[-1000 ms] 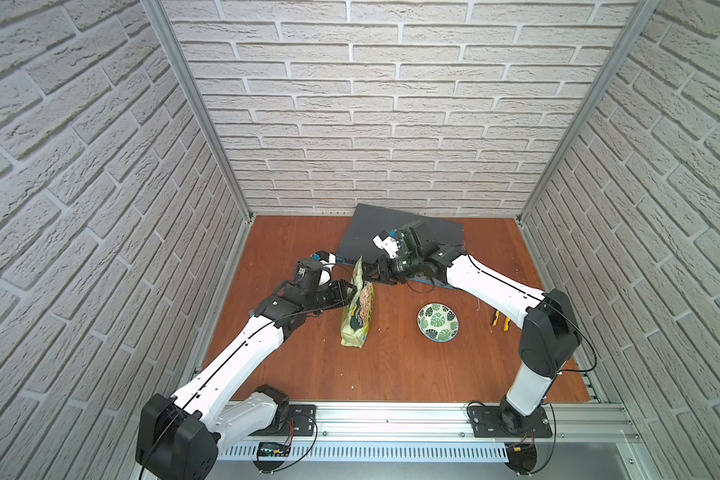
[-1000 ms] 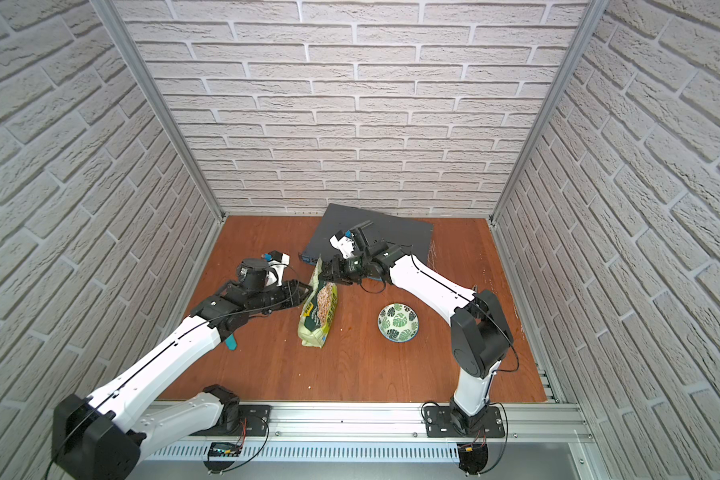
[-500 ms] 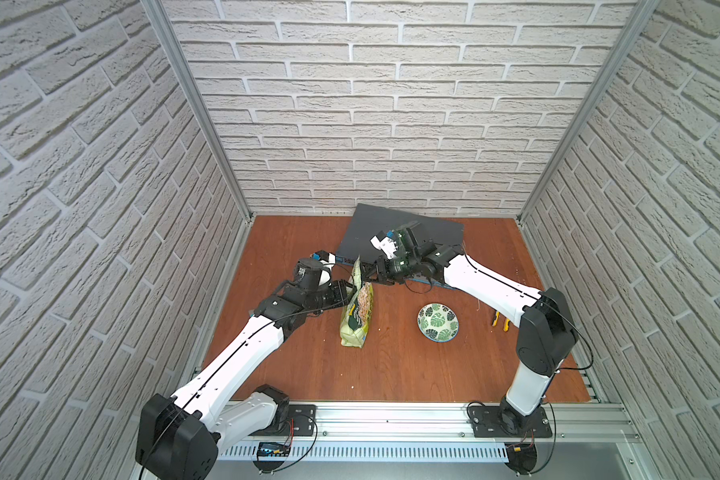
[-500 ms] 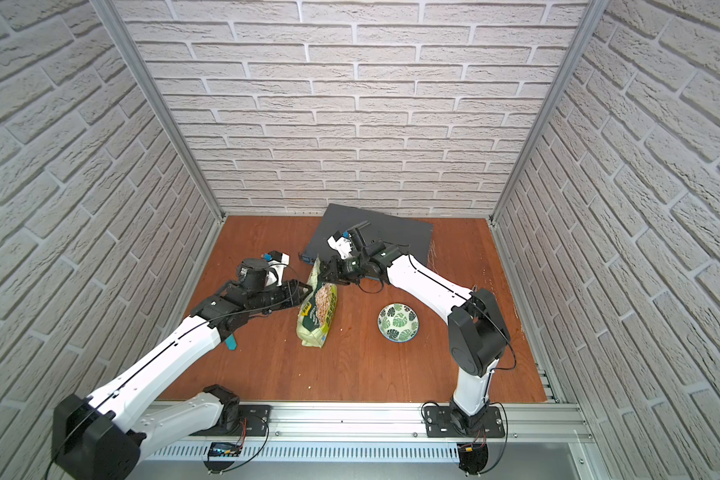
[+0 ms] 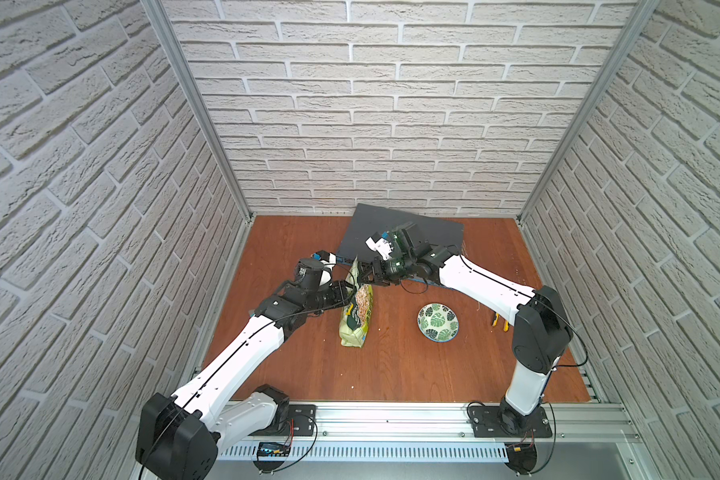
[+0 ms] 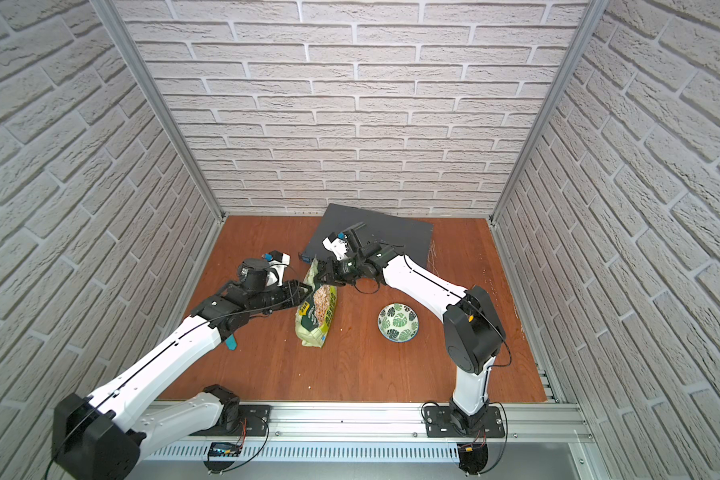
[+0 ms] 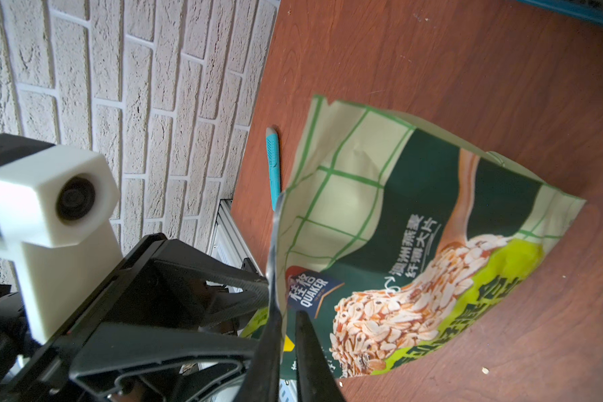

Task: Pour the oats into the breakfast bowl
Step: Open the oats bag at the center of the board.

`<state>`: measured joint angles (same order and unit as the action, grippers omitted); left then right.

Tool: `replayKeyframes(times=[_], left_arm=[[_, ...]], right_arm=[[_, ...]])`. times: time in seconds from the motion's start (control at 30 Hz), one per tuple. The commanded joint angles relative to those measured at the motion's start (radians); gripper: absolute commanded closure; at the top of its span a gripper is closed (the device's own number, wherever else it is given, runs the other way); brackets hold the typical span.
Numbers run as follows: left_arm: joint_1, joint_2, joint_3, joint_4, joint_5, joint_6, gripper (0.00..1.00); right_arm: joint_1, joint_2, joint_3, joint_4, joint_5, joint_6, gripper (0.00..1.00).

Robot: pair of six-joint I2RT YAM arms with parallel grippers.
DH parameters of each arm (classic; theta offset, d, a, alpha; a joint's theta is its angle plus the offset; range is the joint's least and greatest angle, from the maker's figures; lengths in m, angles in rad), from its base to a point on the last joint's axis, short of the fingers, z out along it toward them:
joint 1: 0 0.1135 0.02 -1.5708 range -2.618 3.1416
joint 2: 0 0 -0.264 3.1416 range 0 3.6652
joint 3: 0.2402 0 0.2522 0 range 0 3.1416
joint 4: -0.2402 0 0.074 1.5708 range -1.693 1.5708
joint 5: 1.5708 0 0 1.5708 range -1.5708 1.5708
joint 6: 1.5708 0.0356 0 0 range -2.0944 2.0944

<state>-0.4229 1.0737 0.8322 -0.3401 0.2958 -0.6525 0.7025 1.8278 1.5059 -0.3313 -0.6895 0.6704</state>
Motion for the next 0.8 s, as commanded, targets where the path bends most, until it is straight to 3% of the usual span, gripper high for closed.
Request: replayKeyframes(times=[0.0,0.23,0.33,0.5,0.6,0.77], left_arm=[[-0.012,0.011,0.012,0.017,0.007,0.013,0.67],[-0.014,0.012,0.018,0.018,0.008,0.013,0.69],[-0.014,0.009,0.019,0.018,0.007,0.014,0.68],[-0.014,-0.023,0.036,-0.021,-0.048,0.031,0.65],[-0.012,-0.061,0.049,-0.034,-0.080,0.034,0.60],[-0.001,-0.124,0.055,-0.005,-0.100,-0.019,0.42]], right_arm=[[0.017,0.011,0.028,0.037,-0.027,0.010,0.88],[0.020,0.016,0.032,0.019,-0.009,0.000,0.91],[0.020,0.016,0.035,0.013,-0.010,-0.005,0.96],[0.020,-0.004,0.036,-0.015,0.033,-0.034,0.97],[0.022,-0.010,0.027,0.019,0.022,-0.024,0.97],[0.022,-0.019,-0.048,0.238,-0.064,0.105,0.97]])
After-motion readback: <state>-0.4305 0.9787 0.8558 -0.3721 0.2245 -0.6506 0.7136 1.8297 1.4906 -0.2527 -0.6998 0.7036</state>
